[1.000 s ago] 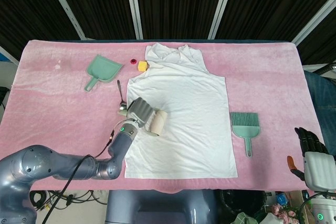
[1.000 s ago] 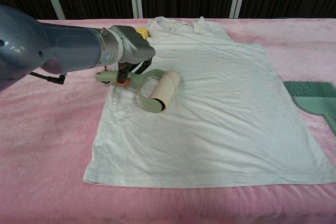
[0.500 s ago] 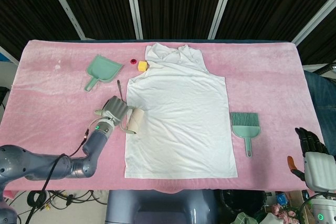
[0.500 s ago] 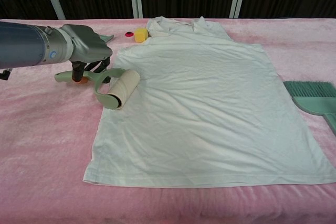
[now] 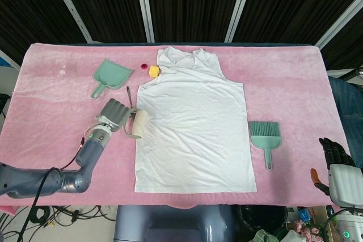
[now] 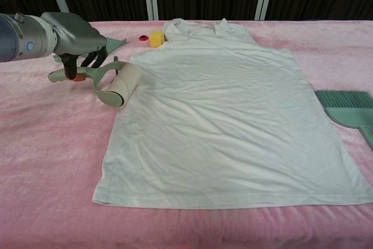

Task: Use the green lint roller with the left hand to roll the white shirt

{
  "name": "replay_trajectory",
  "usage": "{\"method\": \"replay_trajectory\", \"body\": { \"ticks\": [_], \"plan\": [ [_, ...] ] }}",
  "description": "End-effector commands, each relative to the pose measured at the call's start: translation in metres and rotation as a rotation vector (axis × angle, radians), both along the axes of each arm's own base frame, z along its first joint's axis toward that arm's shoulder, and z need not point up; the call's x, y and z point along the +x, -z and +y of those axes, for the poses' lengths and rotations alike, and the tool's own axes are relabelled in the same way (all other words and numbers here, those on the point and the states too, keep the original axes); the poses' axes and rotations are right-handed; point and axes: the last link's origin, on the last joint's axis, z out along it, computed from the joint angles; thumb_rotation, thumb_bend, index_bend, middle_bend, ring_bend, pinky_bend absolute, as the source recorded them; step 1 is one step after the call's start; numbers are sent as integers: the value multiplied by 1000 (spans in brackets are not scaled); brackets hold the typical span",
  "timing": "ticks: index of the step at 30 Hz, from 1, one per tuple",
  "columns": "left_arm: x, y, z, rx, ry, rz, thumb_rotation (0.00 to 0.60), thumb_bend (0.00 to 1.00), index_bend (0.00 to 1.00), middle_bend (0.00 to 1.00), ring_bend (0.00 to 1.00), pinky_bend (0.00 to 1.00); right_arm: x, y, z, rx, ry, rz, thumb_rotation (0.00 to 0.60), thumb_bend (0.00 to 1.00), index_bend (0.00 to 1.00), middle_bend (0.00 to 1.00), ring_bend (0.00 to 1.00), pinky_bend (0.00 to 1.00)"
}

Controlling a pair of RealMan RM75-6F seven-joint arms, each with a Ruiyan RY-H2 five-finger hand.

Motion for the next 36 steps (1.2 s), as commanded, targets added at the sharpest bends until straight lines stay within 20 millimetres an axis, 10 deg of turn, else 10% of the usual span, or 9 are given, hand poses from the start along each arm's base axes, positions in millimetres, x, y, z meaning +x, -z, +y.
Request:
{"method": "replay_trajectory", "body": {
  "ticks": [1,14,27,36],
  "plan": [
    [-21,-24,-9,57,-37,-60,600,560,677,606,499,801,0,0,0,-1,1,0,600,306,113,94,115,250],
    [-103,-41,-24,100,-86,-172,600,560,677,604,497,801,0,0,1,-7,6,4,600,305,114,94,115,250],
    [-119,-18,-21,-5,-89,-203,600,527,617,555,451,798,-1,-1,0,-9,15,2,600,305,113,94,115,250],
    [-119,-17,-21,9,-141,-151,600,295,345,332,273,630,-1,-1,0,-6,11,2,600,306,113,94,115,250]
  ]
}}
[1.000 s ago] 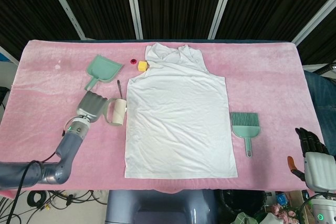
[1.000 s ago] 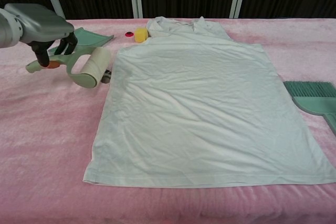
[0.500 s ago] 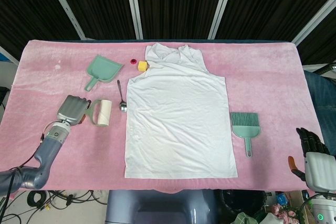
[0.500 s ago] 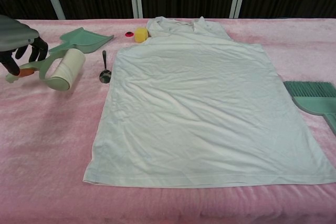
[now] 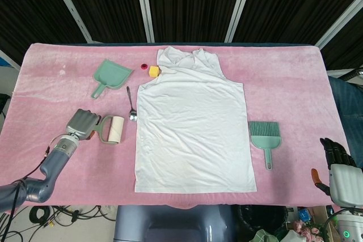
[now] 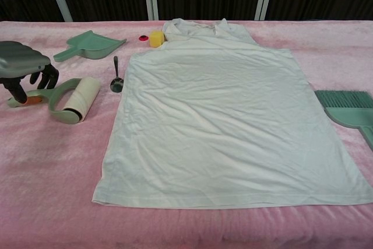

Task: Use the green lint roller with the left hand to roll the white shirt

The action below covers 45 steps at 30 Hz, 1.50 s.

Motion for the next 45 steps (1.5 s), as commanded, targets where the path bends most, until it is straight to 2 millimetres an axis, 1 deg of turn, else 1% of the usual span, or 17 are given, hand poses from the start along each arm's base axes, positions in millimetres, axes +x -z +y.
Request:
{"method": "replay_trajectory", "body": {
  "ticks": [1,3,6,11,14,17,22,24,25,27,28,32,33,35,38,42,45],
  "plan": [
    [4,0,0,16,-23,12,600,280,317,303,246,602,0,0,0,0,0,0,600,305,113,94,115,250],
    [8,-1,-1,32,-36,3,600,246,255,235,175,537,0,0,0,0,-1,0,600,305,113,94,115,250],
    [15,-4,-2,60,-57,-28,600,221,205,180,106,456,0,0,0,0,0,1,600,306,113,94,115,250],
    [24,-15,-3,96,-81,-70,600,217,171,140,56,365,0,0,0,2,2,1,600,305,113,94,115,250],
    [30,-29,-8,118,-90,-89,600,218,167,131,48,337,0,0,0,3,1,2,600,306,113,94,115,250],
    [33,-52,-21,160,-92,-110,600,220,167,126,48,332,0,0,0,3,1,3,600,305,113,94,115,250],
    [32,-95,-55,278,-53,-204,600,229,169,113,49,332,1,1,0,10,-5,8,600,306,113,94,115,247],
    [24,-115,-76,347,-23,-255,600,234,170,110,48,332,1,2,0,22,-15,18,600,304,114,93,115,242],
    [22,-119,-82,359,-17,-263,600,235,170,110,48,330,1,2,-1,24,-18,21,600,302,114,93,115,239],
    [8,-131,-107,393,-33,-303,600,236,170,110,48,304,2,3,-1,31,-29,31,600,299,113,94,115,235],
    [6,-133,-112,397,-37,-310,600,236,170,110,48,287,2,4,-1,33,-33,34,600,296,113,93,115,232],
    [-19,-144,-150,441,-97,-336,600,235,166,100,25,204,2,5,-2,53,-60,72,600,286,114,90,112,224],
    [-22,-144,-154,447,-104,-350,600,236,165,97,22,190,2,6,-2,55,-63,75,600,285,114,90,112,224],
    [-31,-145,-169,478,-123,-419,600,236,164,94,22,168,2,6,-2,58,-68,79,600,285,113,90,112,224],
    [-43,-145,-182,510,-124,-495,600,240,159,93,22,146,1,7,-2,56,-68,80,600,284,113,90,111,224],
    [-47,-148,-186,518,-75,-503,600,243,154,97,22,144,2,7,-2,56,-73,80,600,285,113,90,112,223],
    [-52,-150,-191,531,-96,-511,600,243,154,95,22,144,3,8,-3,56,-74,70,600,285,113,90,112,223]
  ]
}}
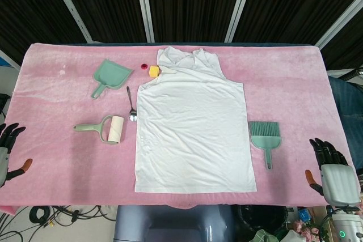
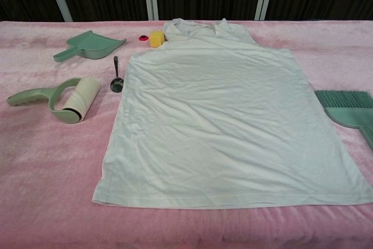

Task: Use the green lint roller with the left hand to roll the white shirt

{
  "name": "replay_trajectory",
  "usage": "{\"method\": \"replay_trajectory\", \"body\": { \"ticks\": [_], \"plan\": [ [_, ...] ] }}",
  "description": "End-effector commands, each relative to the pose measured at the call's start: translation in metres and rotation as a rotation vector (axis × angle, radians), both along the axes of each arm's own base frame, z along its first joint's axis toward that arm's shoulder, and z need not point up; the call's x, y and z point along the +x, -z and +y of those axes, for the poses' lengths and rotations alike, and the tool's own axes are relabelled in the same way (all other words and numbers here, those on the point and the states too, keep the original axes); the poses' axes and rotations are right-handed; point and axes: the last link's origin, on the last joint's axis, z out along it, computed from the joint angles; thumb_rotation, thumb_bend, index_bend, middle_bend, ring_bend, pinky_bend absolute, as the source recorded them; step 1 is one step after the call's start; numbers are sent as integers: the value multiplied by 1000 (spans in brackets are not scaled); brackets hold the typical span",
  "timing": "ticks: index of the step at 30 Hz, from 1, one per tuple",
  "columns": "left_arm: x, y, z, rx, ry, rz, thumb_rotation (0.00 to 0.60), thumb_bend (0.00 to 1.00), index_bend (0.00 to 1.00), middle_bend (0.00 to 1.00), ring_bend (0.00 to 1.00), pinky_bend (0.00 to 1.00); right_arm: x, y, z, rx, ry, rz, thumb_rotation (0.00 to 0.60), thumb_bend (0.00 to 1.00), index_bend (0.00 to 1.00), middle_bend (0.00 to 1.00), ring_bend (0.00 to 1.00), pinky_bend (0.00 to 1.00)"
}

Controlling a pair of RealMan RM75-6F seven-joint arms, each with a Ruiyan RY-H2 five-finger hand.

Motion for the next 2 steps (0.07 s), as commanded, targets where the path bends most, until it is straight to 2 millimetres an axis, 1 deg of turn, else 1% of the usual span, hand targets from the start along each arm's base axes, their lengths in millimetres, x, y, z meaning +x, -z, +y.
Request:
{"method": "replay_trajectory", "body": {
  "ticks": [1,2],
  "plan": [
    [-7,-3,-7,26,-15,-21,600,243,154,95,22,144,2,2,-1,2,-2,-10,600,285,113,90,112,223],
    [-8,-7,-7,42,-21,-20,600,243,154,95,22,144,2,3,-2,5,-6,-7,600,285,114,90,112,223]
  ]
}}
